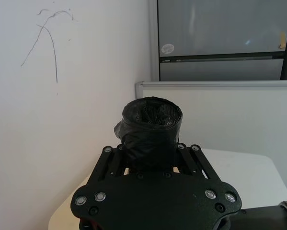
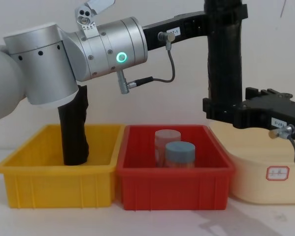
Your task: Pick up the garbage bag with the one hand and transfer it to the other hand.
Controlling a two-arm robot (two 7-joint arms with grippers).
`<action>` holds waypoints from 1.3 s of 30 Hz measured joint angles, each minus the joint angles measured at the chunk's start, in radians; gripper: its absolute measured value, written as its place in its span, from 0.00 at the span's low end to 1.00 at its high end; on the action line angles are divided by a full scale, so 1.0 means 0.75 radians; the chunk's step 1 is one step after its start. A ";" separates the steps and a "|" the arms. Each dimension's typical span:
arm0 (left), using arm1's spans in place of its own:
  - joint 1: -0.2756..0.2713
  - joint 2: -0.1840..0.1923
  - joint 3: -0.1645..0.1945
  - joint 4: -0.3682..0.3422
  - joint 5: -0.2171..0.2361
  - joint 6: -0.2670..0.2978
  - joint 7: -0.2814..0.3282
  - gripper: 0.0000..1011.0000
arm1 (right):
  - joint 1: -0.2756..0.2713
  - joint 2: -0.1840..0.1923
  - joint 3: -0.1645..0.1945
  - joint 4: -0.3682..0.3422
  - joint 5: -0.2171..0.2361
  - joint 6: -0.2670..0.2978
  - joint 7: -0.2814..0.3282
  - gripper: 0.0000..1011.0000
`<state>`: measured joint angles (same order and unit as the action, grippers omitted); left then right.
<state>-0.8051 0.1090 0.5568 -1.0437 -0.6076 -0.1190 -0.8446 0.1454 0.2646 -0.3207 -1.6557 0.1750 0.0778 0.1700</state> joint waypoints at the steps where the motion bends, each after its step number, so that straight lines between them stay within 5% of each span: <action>1: -0.001 0.000 0.001 0.001 -0.001 0.000 -0.001 0.38 | 0.003 -0.004 0.002 0.006 -0.001 0.000 -0.002 0.99; 39: -0.020 0.028 0.048 -0.021 -0.016 0.030 0.041 0.38 | 0.074 -0.093 0.039 0.122 -0.061 -0.009 -0.036 0.99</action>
<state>-0.8201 0.1298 0.5929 -1.0598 -0.6194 -0.0966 -0.8139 0.2010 0.1950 -0.2912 -1.5644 0.1293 0.0708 0.1433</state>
